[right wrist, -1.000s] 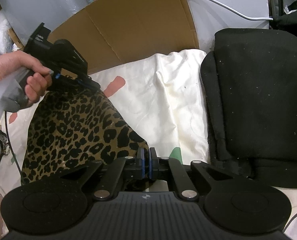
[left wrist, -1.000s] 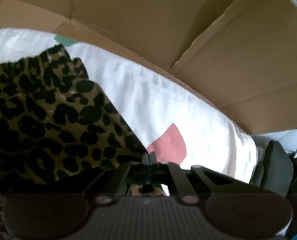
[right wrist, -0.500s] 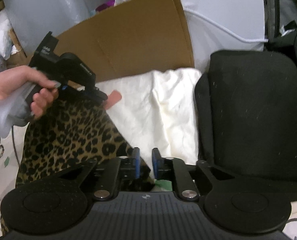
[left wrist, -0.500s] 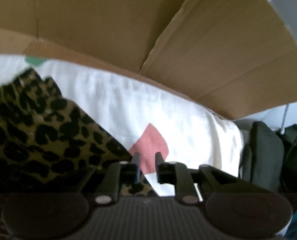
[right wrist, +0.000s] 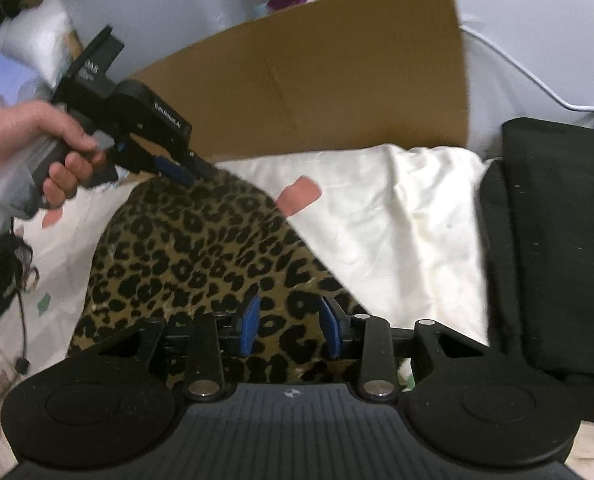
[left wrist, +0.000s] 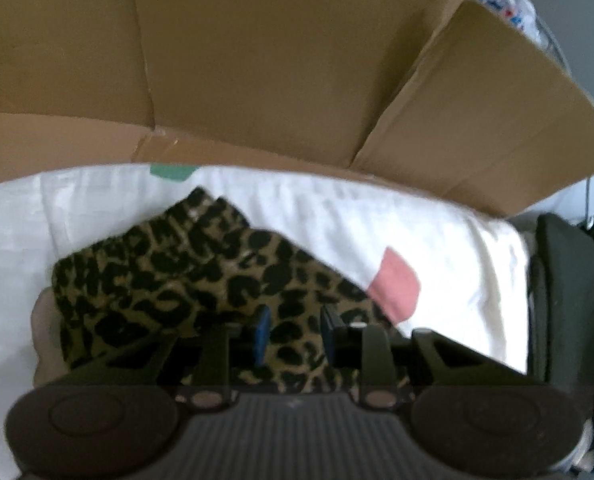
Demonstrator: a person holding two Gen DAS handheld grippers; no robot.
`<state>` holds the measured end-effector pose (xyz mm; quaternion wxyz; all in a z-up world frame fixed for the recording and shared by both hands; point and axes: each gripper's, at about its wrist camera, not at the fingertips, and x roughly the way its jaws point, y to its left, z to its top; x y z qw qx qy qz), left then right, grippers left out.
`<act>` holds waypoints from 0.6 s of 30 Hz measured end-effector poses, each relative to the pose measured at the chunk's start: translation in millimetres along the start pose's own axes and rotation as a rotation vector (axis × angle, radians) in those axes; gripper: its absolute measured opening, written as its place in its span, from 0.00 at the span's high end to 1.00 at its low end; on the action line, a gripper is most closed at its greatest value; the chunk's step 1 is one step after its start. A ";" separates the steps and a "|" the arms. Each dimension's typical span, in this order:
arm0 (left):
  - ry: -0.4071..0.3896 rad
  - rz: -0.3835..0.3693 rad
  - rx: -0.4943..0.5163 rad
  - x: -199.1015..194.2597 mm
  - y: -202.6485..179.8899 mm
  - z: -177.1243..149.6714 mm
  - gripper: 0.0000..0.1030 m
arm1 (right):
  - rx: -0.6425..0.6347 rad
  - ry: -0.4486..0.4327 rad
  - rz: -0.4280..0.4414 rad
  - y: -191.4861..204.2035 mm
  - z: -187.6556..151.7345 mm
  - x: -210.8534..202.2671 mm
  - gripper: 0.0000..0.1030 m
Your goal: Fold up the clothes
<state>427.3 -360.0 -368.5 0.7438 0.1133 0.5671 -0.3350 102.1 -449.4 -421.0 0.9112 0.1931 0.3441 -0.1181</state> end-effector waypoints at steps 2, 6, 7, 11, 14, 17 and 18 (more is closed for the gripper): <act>0.030 0.007 0.017 5.5 0.9 -6.3 0.73 | -0.022 0.023 -0.009 4.0 -0.4 9.4 0.62; 0.055 0.012 0.022 27.3 1.0 -16.2 0.73 | -0.041 0.062 -0.019 3.1 -0.1 26.8 0.62; 0.051 0.016 0.015 33.0 1.4 -16.9 0.73 | -0.043 0.073 -0.023 1.2 0.0 30.7 0.62; 0.011 0.004 -0.032 46.4 3.9 -14.7 0.73 | -0.025 0.127 -0.060 -14.1 -0.9 40.4 0.66; -0.010 -0.003 -0.045 50.5 3.3 -9.3 0.73 | -0.025 0.125 -0.107 -23.3 -2.4 36.9 0.68; -0.007 0.001 -0.049 51.7 0.7 -1.7 0.73 | 0.019 0.127 -0.153 -37.2 -4.6 32.5 0.68; -0.005 -0.004 -0.056 50.1 0.3 0.4 0.73 | 0.043 0.129 -0.144 -41.4 -4.5 30.6 0.68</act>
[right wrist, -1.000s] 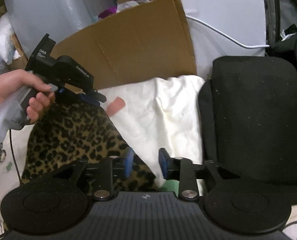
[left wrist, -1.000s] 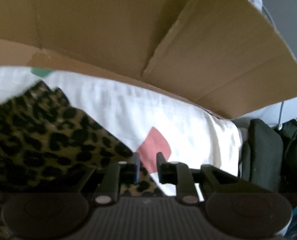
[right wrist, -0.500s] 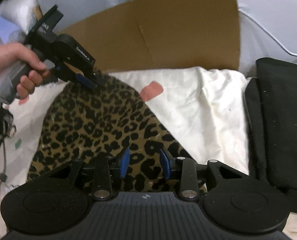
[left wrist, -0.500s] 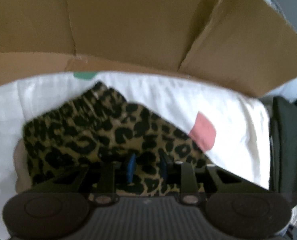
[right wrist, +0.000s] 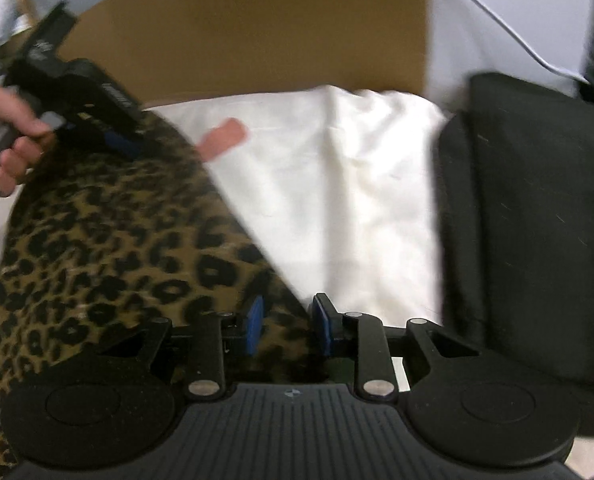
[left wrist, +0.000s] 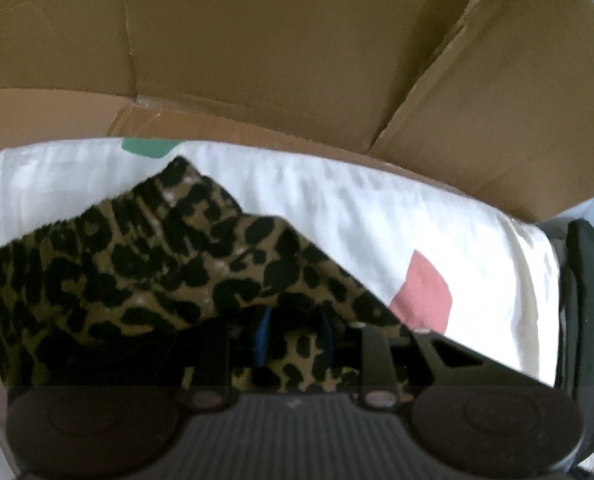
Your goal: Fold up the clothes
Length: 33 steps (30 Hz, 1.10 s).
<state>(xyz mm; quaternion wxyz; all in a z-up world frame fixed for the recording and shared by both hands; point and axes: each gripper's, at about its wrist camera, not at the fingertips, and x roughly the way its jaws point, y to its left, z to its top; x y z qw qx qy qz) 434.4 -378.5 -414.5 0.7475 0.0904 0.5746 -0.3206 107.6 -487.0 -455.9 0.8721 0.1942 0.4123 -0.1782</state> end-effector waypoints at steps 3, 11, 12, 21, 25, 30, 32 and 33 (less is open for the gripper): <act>0.000 -0.023 0.016 -12.6 -2.7 4.6 0.73 | 0.024 -0.016 0.001 -1.4 1.6 -8.1 0.67; -0.017 0.012 0.110 -76.0 15.9 9.7 0.73 | 0.044 -0.118 0.026 11.9 12.7 -28.6 0.66; -0.016 0.024 0.118 -82.1 20.9 8.2 0.73 | 0.047 -0.129 0.035 14.9 15.9 -29.6 0.66; 0.033 0.061 0.143 -79.0 60.3 -13.0 0.73 | 0.018 -0.118 0.126 35.9 13.4 -28.0 0.65; 0.025 0.071 0.111 -64.0 63.2 -16.4 0.73 | -0.023 -0.075 0.149 48.8 6.2 -19.8 0.65; 0.018 0.082 0.093 -39.6 65.4 -14.6 0.73 | -0.099 -0.023 0.129 62.2 -1.0 -7.7 0.63; 0.004 0.083 0.081 -37.2 65.4 -14.6 0.72 | -0.105 0.000 0.084 59.4 -4.2 -3.1 0.63; -0.002 0.084 0.075 -37.0 65.0 -14.6 0.72 | -0.107 0.012 0.060 57.8 -5.7 -0.7 0.63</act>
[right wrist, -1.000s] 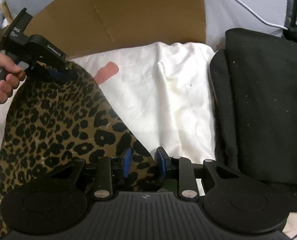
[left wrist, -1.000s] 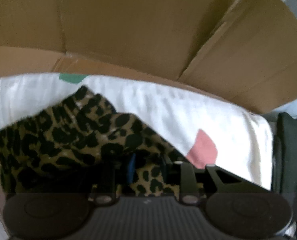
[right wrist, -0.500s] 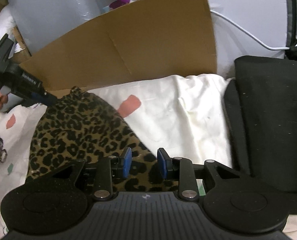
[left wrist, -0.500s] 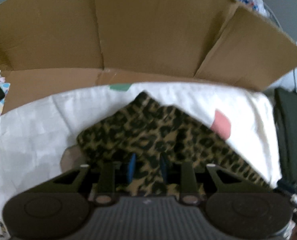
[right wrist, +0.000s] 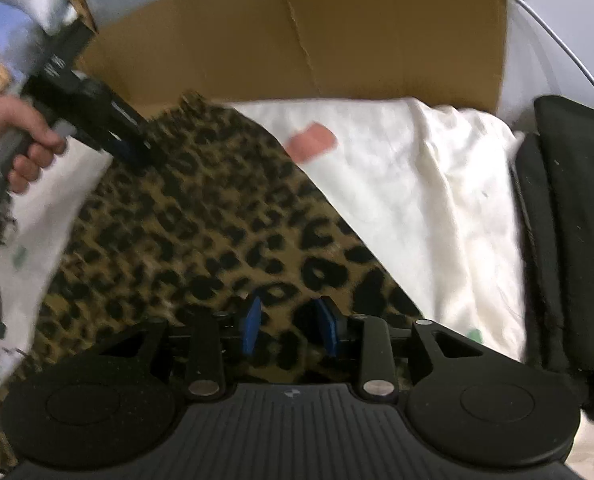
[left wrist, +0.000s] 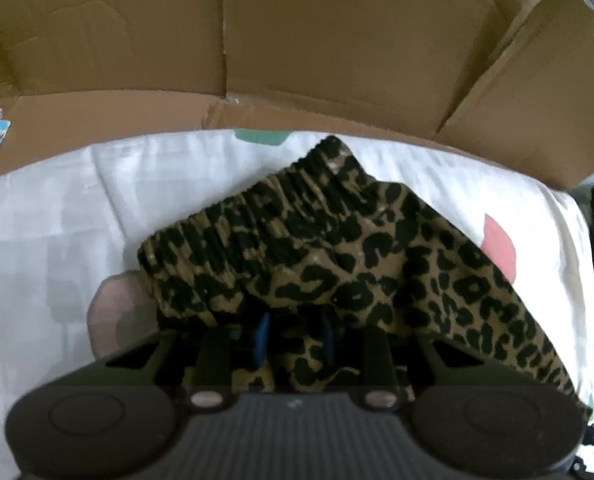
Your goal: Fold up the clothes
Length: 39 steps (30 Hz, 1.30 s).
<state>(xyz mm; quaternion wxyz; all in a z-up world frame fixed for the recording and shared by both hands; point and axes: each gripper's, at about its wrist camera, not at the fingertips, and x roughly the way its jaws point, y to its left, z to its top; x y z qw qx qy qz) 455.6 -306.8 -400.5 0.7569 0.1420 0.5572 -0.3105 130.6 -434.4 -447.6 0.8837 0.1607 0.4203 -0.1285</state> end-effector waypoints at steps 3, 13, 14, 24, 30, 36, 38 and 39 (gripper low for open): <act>-0.007 0.007 0.017 -5.7 -3.2 -0.8 0.72 | 0.029 0.007 -0.018 -10.9 -4.6 -0.4 0.64; -0.031 -0.016 0.109 -56.4 7.8 -29.3 0.68 | 0.067 -0.030 -0.020 -10.5 2.0 -12.0 0.63; -0.031 -0.014 0.115 -58.6 10.1 -32.9 0.63 | 0.064 -0.032 -0.016 -9.9 3.4 -12.1 0.63; -0.035 -0.005 0.163 -40.7 11.9 -45.6 0.47 | 0.034 -0.032 0.008 1.1 3.2 -13.8 0.63; -0.009 0.020 0.137 -11.9 6.5 -41.3 0.47 | -0.005 0.036 -0.060 -0.3 -2.2 -2.2 0.63; -0.023 0.005 0.129 -26.4 8.7 -38.0 0.47 | 0.017 0.034 -0.064 -5.6 -4.6 -7.6 0.63; -0.033 -0.003 0.128 -39.2 10.7 -37.8 0.47 | 0.052 0.025 -0.061 -8.1 -4.7 -10.2 0.63; -0.037 -0.003 0.131 -47.0 10.9 -37.3 0.47 | 0.070 0.020 -0.057 -9.4 -4.3 -11.5 0.63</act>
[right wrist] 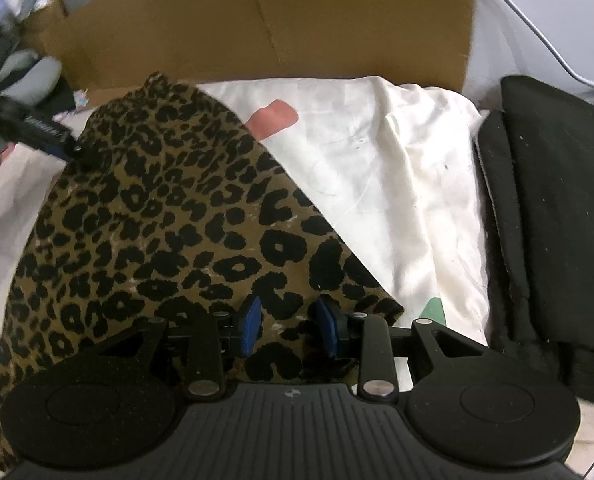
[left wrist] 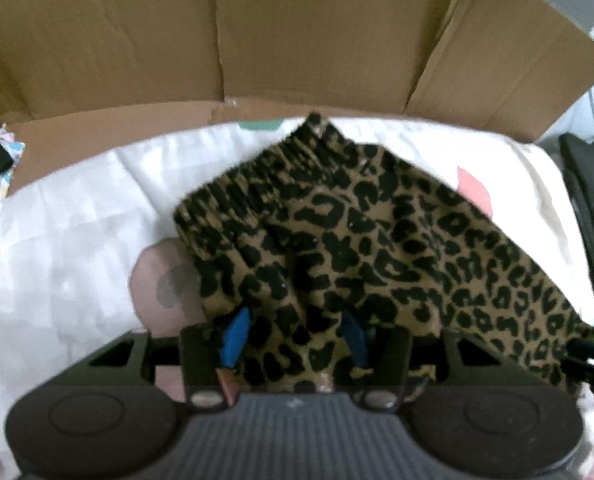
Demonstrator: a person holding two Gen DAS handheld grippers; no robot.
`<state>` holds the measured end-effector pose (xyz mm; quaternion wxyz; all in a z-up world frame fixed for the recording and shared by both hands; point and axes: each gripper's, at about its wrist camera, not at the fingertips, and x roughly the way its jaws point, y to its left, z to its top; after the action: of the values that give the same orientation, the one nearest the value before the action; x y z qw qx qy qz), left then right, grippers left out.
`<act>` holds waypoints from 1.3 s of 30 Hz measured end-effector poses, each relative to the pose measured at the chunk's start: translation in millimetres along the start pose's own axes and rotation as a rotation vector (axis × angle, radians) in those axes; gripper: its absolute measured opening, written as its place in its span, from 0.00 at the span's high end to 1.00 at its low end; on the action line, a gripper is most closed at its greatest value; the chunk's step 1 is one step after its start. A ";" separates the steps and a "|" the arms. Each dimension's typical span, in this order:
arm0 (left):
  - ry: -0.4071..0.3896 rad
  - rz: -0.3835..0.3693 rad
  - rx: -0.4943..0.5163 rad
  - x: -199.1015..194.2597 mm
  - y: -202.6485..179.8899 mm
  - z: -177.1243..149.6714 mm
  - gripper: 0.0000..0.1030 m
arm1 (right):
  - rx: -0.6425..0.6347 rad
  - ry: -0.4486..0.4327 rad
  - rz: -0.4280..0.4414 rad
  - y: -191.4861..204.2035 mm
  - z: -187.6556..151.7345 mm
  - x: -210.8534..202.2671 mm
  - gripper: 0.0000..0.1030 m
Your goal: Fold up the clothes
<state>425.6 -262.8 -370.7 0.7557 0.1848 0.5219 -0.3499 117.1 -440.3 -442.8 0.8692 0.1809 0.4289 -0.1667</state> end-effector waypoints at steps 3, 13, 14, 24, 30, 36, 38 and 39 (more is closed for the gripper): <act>-0.019 -0.003 0.020 -26.5 0.0 3.9 0.47 | 0.045 -0.010 0.021 -3.3 0.5 -3.9 0.63; -0.071 -0.032 0.034 -74.7 6.2 -8.0 0.50 | 0.096 -0.066 0.049 -6.2 3.4 -17.7 0.63; -0.075 -0.041 0.033 -73.1 6.2 -12.8 0.50 | 0.087 -0.067 0.051 -4.0 3.3 -18.0 0.63; -0.123 -0.136 0.015 -37.0 -10.4 -56.8 0.53 | -0.037 -0.060 0.075 20.2 -2.1 -18.3 0.63; -0.155 -0.098 0.062 -14.0 -9.6 -87.0 0.54 | -0.109 -0.020 0.024 29.6 -6.6 -10.4 0.63; -0.175 -0.057 0.076 -13.7 -11.2 -121.3 0.54 | -0.122 0.020 -0.058 19.3 -11.1 -4.8 0.63; -0.180 -0.062 0.063 -18.6 -12.6 -130.7 0.54 | -0.120 0.022 -0.071 14.6 -11.9 -5.7 0.63; -0.179 -0.068 0.063 -20.9 -14.6 -135.1 0.54 | -0.120 0.023 -0.078 12.2 -12.3 -6.2 0.63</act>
<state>321.5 -178.7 -402.6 0.7809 0.1585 0.4469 -0.4067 110.6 -423.1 -442.7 0.8664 0.1136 0.4547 -0.1723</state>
